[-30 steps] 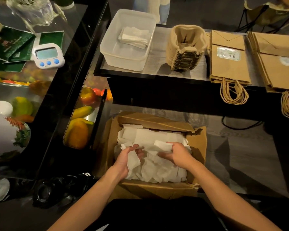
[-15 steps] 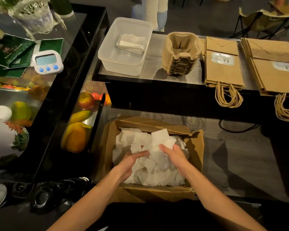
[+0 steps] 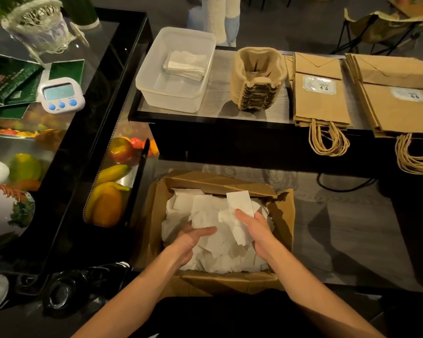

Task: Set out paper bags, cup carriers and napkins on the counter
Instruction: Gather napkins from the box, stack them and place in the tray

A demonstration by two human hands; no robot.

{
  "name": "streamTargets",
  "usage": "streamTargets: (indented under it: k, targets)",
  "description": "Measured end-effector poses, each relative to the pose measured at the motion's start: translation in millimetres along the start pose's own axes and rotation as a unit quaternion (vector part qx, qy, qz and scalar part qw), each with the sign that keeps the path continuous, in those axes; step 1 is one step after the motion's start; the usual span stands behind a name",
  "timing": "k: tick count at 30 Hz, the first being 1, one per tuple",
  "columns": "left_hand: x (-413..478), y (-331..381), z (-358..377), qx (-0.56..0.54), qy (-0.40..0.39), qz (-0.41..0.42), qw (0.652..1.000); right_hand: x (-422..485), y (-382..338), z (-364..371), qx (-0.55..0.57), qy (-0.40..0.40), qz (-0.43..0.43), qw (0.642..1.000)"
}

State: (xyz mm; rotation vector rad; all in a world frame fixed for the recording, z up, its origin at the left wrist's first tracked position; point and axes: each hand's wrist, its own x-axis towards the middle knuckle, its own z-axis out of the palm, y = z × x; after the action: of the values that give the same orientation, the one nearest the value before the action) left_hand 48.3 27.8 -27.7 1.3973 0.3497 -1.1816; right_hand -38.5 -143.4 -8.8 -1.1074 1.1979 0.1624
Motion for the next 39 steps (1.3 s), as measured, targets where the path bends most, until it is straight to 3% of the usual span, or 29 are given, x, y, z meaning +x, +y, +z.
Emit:
streamTargets:
  k: [10,18,24,27,30,32,39]
  targets:
    - [5,-1,-14,-0.083,0.060,0.004,0.995,3,-1,-6,-0.079,0.053,-0.051,0.994]
    - [-13,11,-8,-0.098,-0.013,-0.026,0.995,7,5,-5,-0.168,0.030,-0.010,0.985]
    - [-6,12,-13,-0.105,0.024,-0.025,0.994,6,0,-13,0.034,0.021,-0.017,0.999]
    - [-1,11,-15,-0.107,0.050,-0.021,0.993,2,-9,-16,0.133,-0.032,0.009,0.990]
    - [0,11,-9,-0.095,0.054,-0.011,0.994,-8,-17,-10,0.165,-0.094,-0.013,0.982]
    - [0,10,-5,-0.086,0.045,-0.008,0.995,-10,-17,1,0.150,-0.098,-0.027,0.983]
    - [-11,15,10,-0.163,-0.049,-0.014,0.985,-8,-4,33,-0.041,0.033,-0.112,0.992]
